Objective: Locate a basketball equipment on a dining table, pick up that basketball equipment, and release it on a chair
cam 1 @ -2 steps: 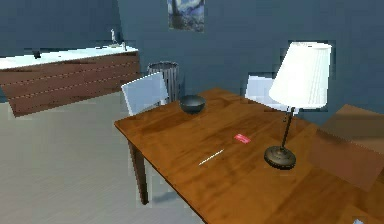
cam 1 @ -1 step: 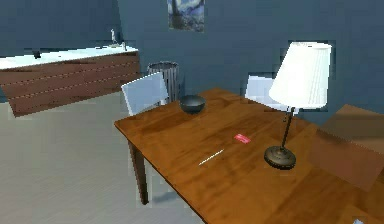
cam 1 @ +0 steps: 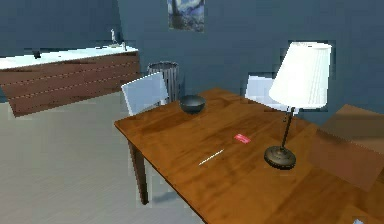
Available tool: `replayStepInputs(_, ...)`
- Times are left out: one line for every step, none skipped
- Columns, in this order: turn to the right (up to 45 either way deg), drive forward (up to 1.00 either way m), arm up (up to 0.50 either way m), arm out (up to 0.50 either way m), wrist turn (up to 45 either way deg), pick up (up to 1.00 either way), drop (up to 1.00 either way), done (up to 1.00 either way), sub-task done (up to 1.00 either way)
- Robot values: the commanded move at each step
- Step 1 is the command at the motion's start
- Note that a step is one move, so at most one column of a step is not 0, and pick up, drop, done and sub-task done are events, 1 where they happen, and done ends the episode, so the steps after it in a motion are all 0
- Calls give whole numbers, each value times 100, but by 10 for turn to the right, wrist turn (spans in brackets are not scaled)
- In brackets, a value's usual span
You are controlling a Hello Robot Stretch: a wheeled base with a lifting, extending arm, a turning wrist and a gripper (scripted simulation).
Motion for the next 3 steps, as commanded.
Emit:
replayStepInputs(0,0,10,0,0,0,0,0,0)
replayStepInputs(0,0,10,0,0,0,0,0,0)
replayStepInputs(0,0,0,0,-450,0,0,0,0)
